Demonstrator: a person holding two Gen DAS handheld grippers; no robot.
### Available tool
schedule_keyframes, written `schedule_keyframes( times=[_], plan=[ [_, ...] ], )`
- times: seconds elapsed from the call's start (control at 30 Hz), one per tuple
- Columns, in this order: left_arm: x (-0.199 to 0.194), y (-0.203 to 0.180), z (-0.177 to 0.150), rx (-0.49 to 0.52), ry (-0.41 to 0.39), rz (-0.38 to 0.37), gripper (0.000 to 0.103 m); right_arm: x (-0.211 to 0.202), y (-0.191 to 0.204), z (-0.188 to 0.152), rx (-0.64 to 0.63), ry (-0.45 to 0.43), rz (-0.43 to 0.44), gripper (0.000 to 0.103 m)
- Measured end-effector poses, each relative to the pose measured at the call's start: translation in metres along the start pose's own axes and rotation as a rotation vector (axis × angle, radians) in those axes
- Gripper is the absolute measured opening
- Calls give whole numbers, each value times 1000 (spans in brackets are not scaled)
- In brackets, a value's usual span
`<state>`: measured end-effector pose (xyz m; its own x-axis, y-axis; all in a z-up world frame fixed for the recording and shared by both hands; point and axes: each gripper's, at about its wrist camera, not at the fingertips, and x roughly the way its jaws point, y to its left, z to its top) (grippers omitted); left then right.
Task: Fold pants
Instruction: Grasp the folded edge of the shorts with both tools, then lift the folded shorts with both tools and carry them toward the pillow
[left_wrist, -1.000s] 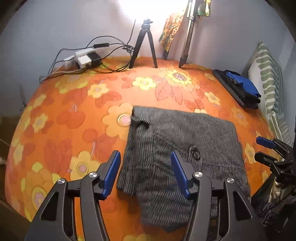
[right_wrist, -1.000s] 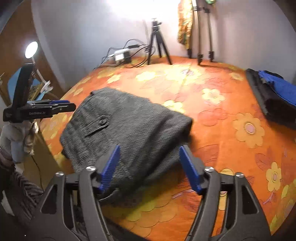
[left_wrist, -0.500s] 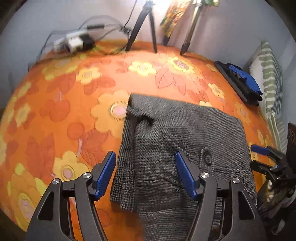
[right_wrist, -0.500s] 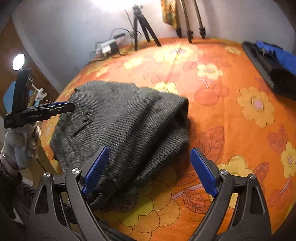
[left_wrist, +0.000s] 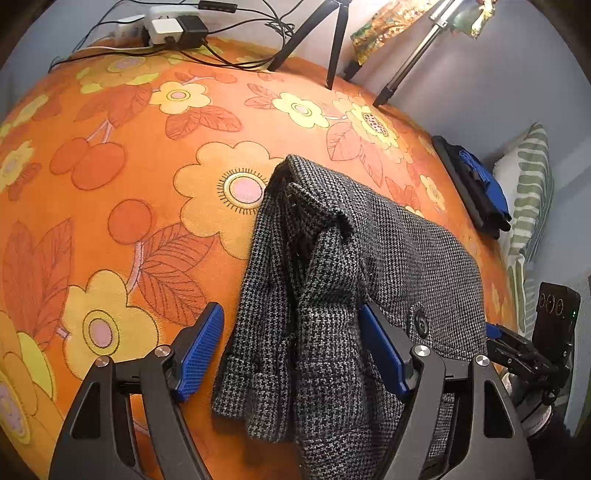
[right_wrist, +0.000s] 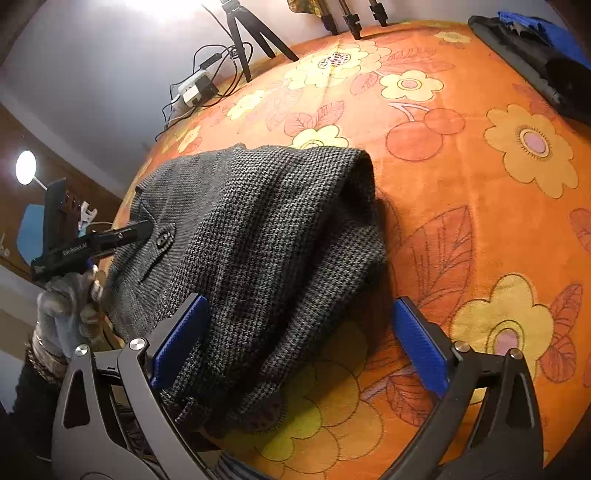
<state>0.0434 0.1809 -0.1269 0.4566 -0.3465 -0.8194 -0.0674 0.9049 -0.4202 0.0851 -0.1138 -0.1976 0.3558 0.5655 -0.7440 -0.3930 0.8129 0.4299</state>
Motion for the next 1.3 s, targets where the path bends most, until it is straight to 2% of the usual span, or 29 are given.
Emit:
schedule_keyframes(
  times=[0.17,0.27,0.47,0.57,0.67,0.73,0.8,0.93,0.97,1.0,1.03,1.13,1.23,1.3],
  plan=[
    [2,0,1,-12,1,-29,75,3,3,2,0,7,30,98],
    [3,-3,0,-4,-9,-17,73,4,5,2,-6,10,44,95],
    [5,-9,-4,16,-25,4,60,7,10,4,-13,9,70,90],
    [3,-12,-4,30,-27,11,54,8,5,7,44,32,163,83],
    [2,-12,-4,34,-31,8,50,9,-6,9,144,50,243,83],
    [2,-13,-5,44,-33,11,49,9,-12,11,196,56,295,89],
    [3,-13,-5,42,-34,8,49,12,-13,12,223,57,331,92],
    [4,-14,-6,44,-38,8,46,26,8,15,128,69,246,90],
    [3,-15,-5,47,-40,8,44,29,18,14,79,65,199,88],
    [3,-16,-6,50,-42,8,43,30,22,14,49,67,170,77],
    [2,-16,-6,51,-43,6,42,31,24,14,35,71,153,67],
    [-1,-15,-7,42,-47,-10,36,32,19,15,39,68,142,51],
    [-4,-20,-7,42,-56,-18,32,28,20,11,-5,59,118,43],
    [-3,-26,-8,70,-71,9,33,29,18,12,-13,55,118,43]
  ],
)
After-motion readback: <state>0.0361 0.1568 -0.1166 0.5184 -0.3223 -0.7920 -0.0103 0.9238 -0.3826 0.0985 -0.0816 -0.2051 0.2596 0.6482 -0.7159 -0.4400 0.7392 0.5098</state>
